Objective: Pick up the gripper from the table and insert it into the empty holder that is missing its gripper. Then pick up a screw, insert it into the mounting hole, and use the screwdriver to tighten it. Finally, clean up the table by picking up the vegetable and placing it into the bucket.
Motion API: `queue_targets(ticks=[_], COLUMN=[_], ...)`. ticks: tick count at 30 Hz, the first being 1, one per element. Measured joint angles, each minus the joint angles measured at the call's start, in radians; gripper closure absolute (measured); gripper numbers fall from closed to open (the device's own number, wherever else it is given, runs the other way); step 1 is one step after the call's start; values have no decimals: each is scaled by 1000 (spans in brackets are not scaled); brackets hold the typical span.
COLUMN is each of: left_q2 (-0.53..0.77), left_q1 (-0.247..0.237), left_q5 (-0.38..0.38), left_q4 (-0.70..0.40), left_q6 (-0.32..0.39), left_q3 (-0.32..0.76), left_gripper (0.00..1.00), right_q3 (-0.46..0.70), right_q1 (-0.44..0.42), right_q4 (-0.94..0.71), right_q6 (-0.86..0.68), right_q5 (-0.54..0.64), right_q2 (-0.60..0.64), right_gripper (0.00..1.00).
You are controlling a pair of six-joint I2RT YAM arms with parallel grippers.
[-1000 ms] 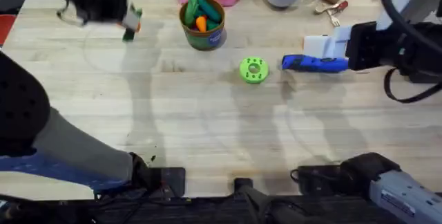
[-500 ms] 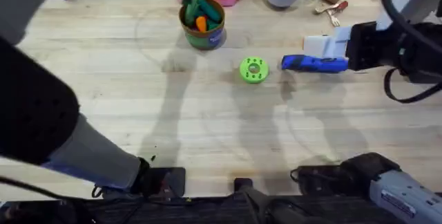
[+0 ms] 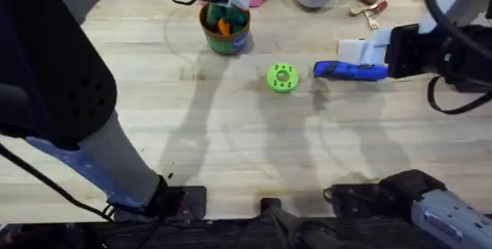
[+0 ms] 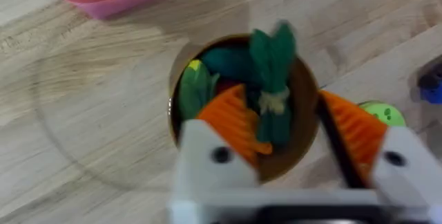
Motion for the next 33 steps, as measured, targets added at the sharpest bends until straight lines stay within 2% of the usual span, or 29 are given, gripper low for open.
queue_targets(ticks=[2,4,10,21,24,33], left_q2=[0,0,-42,-354,-447,-690], left_q1=[0,0,0,0,0,0], left_q5=[0,-3,-15,-104,-109,-113], left_q4=[-10,-18,-70,-385,-415,-428], left_q6=[-1,-6,-7,2,8,12], left_q3=[0,0,0,-10,-75,-379], left_gripper=[90,21,13,13,13,13], right_q3=[0,0,0,0,0,0], right_q1=[0,0,0,0,0,0], right_q4=[0,0,-35,-80,-89,-112], right_q6=[0,0,0,0,0,0], right_q5=[0,0,0,0,0,0], right_q2=[0,0,0,0,0,0], right_gripper=[8,9,7,8,8,9])
